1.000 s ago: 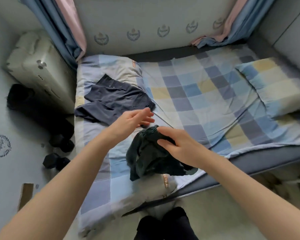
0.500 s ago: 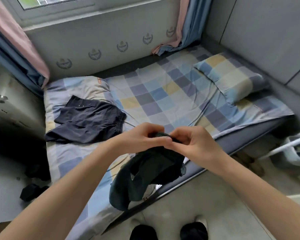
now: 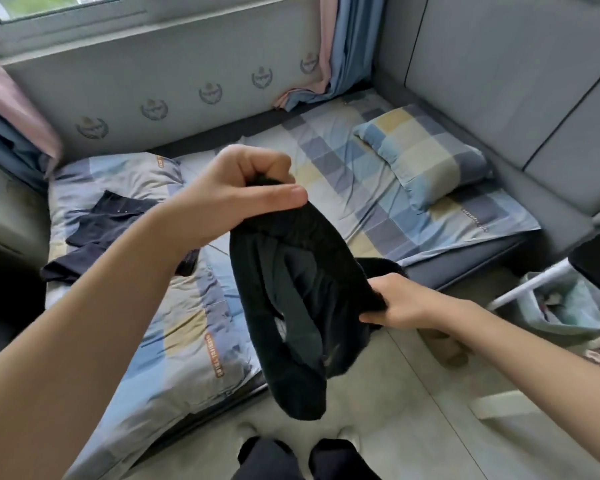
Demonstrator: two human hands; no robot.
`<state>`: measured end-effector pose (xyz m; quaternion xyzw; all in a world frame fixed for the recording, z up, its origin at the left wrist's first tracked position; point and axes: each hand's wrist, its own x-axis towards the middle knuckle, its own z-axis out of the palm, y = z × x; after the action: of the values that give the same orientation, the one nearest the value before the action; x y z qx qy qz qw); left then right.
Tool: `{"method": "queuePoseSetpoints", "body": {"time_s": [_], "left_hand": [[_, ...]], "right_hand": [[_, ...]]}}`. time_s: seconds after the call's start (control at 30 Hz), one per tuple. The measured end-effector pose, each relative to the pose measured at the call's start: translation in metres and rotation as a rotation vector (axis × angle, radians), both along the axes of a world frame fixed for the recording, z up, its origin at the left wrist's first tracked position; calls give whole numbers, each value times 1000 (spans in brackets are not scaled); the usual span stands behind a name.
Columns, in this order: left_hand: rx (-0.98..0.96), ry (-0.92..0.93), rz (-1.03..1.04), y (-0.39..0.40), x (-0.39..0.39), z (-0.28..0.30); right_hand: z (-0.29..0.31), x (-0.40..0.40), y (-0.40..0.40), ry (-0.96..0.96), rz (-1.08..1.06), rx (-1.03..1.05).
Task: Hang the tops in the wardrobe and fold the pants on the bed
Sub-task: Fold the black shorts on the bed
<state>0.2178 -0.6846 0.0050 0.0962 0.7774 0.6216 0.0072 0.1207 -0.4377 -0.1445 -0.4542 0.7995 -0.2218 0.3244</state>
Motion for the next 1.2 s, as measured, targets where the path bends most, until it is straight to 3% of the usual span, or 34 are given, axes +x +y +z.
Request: {"method": "queuePoseSetpoints", "body": {"time_s": [0.1, 0.17, 0.3, 0.43, 0.53, 0.63, 0.7, 0.87, 1.0, 1.1, 1.2], "left_hand": [[-88, -8, 1, 1, -12, 0], [-215, -4, 45, -2, -21, -6], [-590, 117, 154, -27, -41, -26], [-1041, 209, 54, -67, -54, -62], [-1251, 284, -105, -93, -70, -94], [-1386, 373, -229, -113, -88, -116], [-1402, 395, -228, -126, -97, -127], [-1373, 384, 13, -159, -119, -135], [-1333, 354, 127, -170, -127, -134], [-1099, 276, 254, -178, -132, -136], [-880, 128, 385, -181, -140, -149]], "right_hand": [[-7, -29, 23, 300, 180, 176], [-10, -49, 35, 615, 323, 311], [-11, -84, 58, 1090, 485, 302], [5, -122, 69, 1163, 588, 300], [18, -152, 58, 1123, 567, 280], [28, -174, 39, 1074, 570, 131], [31, -184, 27, 1090, 487, 73], [28, -223, -6, 1053, 43, 80], [14, -247, -22, 1057, -67, 59], [7, -269, -24, 1010, -95, -56], [4, -289, -28, 1129, -53, -193]]}}
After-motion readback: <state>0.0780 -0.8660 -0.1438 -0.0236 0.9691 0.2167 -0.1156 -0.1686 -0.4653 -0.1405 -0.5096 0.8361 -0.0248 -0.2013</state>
